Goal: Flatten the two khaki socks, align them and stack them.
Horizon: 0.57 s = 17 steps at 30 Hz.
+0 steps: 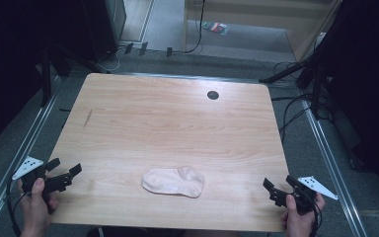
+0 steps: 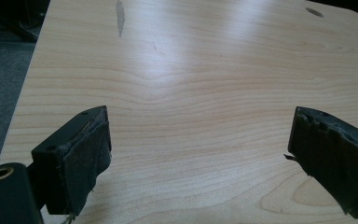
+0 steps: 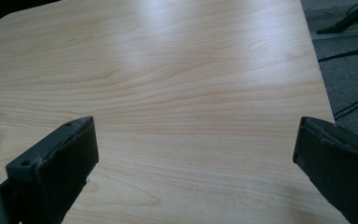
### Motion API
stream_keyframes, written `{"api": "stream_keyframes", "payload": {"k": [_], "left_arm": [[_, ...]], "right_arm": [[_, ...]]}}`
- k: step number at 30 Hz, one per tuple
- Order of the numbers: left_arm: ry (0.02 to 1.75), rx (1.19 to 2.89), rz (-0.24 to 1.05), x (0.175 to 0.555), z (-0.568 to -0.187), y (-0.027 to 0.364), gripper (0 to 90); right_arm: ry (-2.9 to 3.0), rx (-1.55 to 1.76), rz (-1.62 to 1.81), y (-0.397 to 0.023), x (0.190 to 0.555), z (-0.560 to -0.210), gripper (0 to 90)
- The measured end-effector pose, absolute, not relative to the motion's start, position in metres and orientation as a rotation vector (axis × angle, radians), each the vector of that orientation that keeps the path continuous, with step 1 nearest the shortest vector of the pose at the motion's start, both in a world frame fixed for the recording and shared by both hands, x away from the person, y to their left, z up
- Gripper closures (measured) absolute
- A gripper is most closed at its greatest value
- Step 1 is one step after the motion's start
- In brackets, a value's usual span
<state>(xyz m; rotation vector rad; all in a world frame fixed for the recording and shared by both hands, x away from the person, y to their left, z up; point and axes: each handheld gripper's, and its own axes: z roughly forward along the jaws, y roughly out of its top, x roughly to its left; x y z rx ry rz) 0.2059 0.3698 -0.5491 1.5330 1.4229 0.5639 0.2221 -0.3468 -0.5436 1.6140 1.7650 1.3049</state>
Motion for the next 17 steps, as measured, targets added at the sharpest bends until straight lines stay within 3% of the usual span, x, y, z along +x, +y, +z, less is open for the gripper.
{"api": "stream_keyframes", "payload": {"k": [17], "left_arm": [[1.394, 1.564, 0.615, 0.2051, -0.5498, 0.3615, 5.8]], "right_arm": [[1.748, 1.619, 1.232, -0.3396, 0.2237, -0.5460, 0.0]]}}
